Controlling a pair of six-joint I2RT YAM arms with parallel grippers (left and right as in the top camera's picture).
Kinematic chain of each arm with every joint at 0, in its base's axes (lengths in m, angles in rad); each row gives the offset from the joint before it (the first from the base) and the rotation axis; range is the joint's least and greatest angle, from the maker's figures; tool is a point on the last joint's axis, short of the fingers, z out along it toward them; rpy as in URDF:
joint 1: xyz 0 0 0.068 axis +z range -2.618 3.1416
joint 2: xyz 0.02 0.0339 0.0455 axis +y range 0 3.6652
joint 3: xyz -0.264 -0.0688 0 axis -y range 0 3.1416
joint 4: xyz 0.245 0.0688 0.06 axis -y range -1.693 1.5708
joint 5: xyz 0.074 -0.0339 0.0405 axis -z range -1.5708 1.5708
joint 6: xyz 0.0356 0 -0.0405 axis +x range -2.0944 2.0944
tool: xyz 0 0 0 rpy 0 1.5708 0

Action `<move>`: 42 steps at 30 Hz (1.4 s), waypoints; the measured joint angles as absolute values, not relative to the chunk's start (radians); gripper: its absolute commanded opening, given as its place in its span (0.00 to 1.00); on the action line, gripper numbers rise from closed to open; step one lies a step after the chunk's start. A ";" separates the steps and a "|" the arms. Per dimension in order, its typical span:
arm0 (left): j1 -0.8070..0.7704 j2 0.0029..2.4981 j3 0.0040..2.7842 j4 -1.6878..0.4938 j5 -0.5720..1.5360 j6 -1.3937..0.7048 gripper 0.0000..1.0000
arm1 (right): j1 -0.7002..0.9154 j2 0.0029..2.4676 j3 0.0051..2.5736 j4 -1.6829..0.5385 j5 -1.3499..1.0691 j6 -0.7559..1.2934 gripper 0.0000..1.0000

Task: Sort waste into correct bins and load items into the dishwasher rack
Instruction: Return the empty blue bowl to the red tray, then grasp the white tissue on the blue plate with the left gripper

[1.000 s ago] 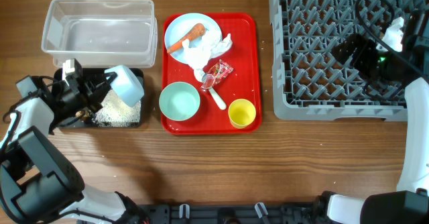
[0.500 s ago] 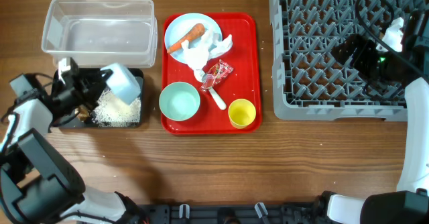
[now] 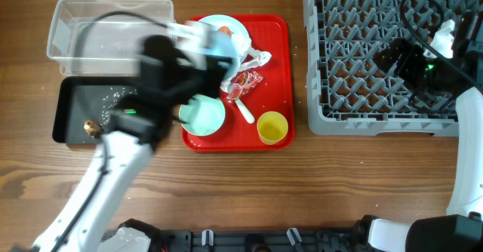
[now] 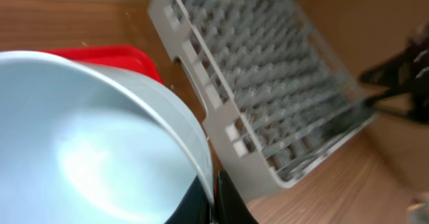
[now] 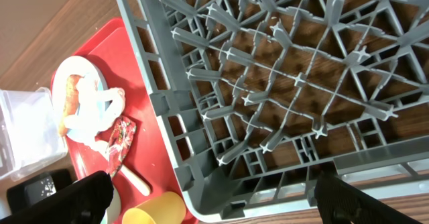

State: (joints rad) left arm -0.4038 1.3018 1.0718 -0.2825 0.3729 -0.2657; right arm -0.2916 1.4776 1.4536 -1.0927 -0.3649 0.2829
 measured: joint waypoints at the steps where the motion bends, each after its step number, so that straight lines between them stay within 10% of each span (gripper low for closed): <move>1: -0.470 1.336 1.072 -0.258 0.315 -0.252 0.04 | -0.292 1.478 1.454 -1.093 -0.365 0.283 1.00; 15: -0.676 1.798 1.122 -0.179 0.107 -0.134 0.07 | -0.292 1.478 1.454 -1.094 -0.365 0.283 1.00; 17: -0.680 1.808 1.121 -0.179 0.101 -0.123 0.18 | -0.292 1.478 1.454 -1.094 -0.365 0.283 1.00; 21: -0.693 1.809 1.126 -0.181 0.101 -0.107 0.77 | -0.292 1.478 1.454 -1.095 -0.365 0.283 1.00; 27: -0.697 1.808 1.145 -0.263 0.094 -0.099 0.98 | -0.292 1.478 1.454 -1.095 -0.365 0.283 1.00; 42: -0.455 1.797 1.312 -0.363 -0.011 -0.026 0.99 | -0.292 1.478 1.454 -1.097 -0.365 0.283 1.00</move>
